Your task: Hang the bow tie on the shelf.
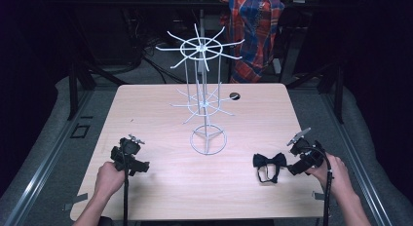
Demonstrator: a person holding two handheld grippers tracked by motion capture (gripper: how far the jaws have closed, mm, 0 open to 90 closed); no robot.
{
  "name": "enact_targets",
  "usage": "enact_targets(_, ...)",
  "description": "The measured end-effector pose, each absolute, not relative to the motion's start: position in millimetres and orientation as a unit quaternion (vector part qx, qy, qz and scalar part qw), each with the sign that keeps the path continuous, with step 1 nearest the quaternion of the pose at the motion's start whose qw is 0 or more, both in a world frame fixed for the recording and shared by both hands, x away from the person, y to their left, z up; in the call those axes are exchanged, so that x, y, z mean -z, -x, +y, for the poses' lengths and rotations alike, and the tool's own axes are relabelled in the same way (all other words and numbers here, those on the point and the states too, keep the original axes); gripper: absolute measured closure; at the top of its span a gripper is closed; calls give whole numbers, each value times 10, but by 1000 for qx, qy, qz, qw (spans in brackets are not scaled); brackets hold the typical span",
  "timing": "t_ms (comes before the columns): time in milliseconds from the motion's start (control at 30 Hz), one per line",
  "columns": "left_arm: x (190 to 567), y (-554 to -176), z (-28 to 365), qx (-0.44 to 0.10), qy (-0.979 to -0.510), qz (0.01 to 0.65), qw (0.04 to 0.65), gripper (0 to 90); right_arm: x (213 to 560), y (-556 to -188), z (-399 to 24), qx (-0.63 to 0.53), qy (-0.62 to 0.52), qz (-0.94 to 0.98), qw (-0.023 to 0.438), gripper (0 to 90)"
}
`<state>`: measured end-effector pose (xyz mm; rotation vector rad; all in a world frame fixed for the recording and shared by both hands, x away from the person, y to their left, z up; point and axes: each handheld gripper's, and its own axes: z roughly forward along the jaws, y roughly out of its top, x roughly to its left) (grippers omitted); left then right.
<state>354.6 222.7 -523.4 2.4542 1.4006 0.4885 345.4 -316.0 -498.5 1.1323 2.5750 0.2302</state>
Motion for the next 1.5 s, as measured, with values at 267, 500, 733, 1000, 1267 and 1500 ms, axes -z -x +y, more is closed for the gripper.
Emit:
enact_targets(267, 5252, -3549, 2209, -170, -848, 484, 134, 168, 4993, -3470, -3093, -84, -375, 909, 162, 135)
enact_targets(500, 5252, -3534, 2240, -166, -848, 486, 132, 168, 4989, -3496, -3053, -90, -370, 911, 155, 131)
enact_targets(733, 5257, -3489, 2315, -166, -844, 494, 129, 168, 5029, -3558, -2975, -93, -363, 915, 152, 130)
enact_targets(1000, 5254, -3432, 2391, -169, -838, 504, 127, 168, 5069, -3628, -2882, -82, -344, 924, 145, 131)
enact_targets(1267, 5249, -3377, 2465, -171, -832, 512, 126, 168, 5122, -3674, -2797, -74, -332, 930, 143, 156)
enact_targets(1500, 5246, -3299, 2562, -173, -825, 524, 123, 168, 5197, -3744, -2684, -59, -309, 939, 140, 231)
